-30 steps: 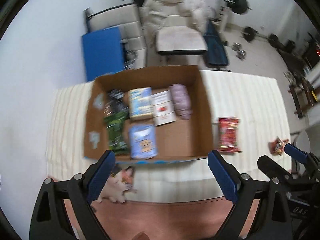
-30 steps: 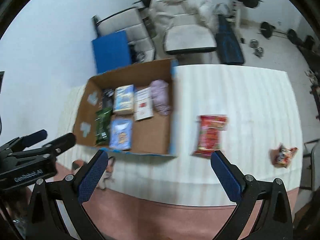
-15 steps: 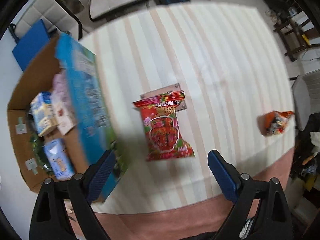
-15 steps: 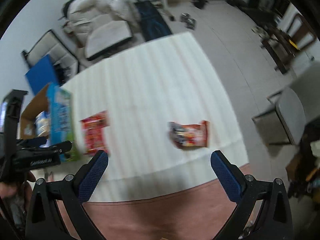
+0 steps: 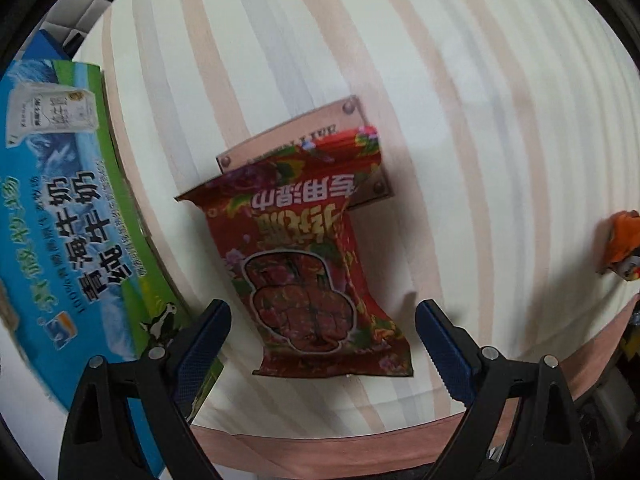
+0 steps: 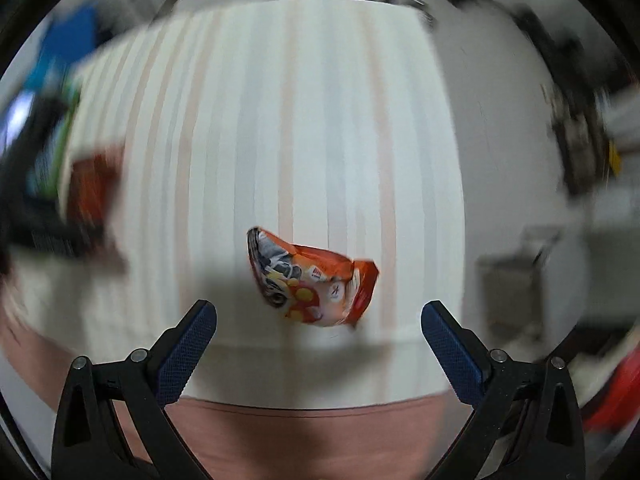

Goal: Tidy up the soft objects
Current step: 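Grasp the red snack bag with the left tool while the right tool grasps the orange panda bag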

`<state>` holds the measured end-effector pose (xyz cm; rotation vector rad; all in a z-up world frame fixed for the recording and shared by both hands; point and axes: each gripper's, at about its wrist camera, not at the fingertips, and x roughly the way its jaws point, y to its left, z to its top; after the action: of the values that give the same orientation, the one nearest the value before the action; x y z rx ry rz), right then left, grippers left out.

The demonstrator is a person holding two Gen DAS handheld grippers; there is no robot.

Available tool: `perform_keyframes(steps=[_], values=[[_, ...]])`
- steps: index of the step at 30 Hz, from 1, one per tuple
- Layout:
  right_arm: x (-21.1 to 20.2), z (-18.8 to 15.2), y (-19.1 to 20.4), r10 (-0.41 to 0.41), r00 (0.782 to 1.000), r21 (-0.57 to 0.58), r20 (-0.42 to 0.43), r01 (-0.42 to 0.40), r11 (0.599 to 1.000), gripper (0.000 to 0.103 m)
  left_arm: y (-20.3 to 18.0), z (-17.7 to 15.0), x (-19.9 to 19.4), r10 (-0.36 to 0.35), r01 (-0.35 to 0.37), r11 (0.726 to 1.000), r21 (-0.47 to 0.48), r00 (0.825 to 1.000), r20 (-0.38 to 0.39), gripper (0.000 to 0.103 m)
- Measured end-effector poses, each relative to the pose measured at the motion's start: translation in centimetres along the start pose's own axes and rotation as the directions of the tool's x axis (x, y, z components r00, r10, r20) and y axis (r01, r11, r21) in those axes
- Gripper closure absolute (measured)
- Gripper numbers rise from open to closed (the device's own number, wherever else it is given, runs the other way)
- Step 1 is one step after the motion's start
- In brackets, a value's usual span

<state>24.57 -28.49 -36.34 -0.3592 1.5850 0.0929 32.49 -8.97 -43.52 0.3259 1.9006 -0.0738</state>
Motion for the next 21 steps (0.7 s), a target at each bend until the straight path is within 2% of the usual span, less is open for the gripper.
perform_keyframes(steps=[1,2,4,7,9,11,16,17,19,20,21], values=[[0.3,0.0,0.9,-0.045,0.999,-0.084,-0.002,0.045,0.995,0.000,-0.1,0.0,0.3,0.001,-0.001,1.000,-0.001,1.000,-0.005,0.009],[0.9,0.0,2.1,-0.102,0.995,-0.188,-0.002,0.100,0.977,0.000,-0.1,0.0,0.6,0.000,0.000,1.000,-0.006,1.000,-0.012,0.009],[2.3,-0.2,3.6,-0.168,0.986,-0.324,-0.014,0.154,0.933,0.000,0.0,0.2,1.1,-0.009,0.009,1.000,-0.017,1.000,-0.022,0.008],[4.6,-0.2,5.0,-0.228,0.973,-0.437,-0.044,0.187,0.880,0.000,0.1,0.3,1.4,-0.042,0.041,0.998,-0.041,0.999,-0.022,0.009],[5.6,-0.2,5.5,-0.247,0.967,-0.475,-0.054,0.193,0.858,0.001,0.2,0.3,1.4,-0.046,0.045,0.998,-0.041,0.999,-0.019,0.009],[6.3,-0.1,5.8,-0.252,0.965,-0.495,-0.067,0.188,0.848,0.002,0.2,0.3,1.2,-0.053,0.053,0.998,-0.033,0.999,-0.006,0.016],[7.3,0.7,6.0,-0.240,0.966,-0.504,-0.098,0.159,0.849,0.016,-0.5,0.4,-0.8,-0.085,0.085,0.996,-0.036,0.996,0.010,0.037],[7.4,0.9,5.9,-0.240,0.966,-0.501,-0.097,0.160,0.851,0.023,-0.7,0.6,-1.4,-0.085,0.086,0.996,-0.038,0.996,0.015,0.039],[7.3,1.5,5.5,-0.211,0.971,-0.472,-0.114,0.134,0.871,0.024,-1.0,0.3,-1.8,-0.103,0.104,0.994,-0.045,0.994,0.026,0.052],[7.4,1.9,5.1,-0.193,0.974,-0.456,-0.123,0.117,0.882,0.026,-1.1,0.0,-1.9,-0.114,0.115,0.992,-0.049,0.993,0.027,0.052],[7.2,2.2,4.7,-0.147,0.979,-0.423,-0.140,0.074,0.903,0.040,-1.4,-0.3,-2.0,-0.127,0.128,0.990,-0.053,0.992,0.027,0.053]])
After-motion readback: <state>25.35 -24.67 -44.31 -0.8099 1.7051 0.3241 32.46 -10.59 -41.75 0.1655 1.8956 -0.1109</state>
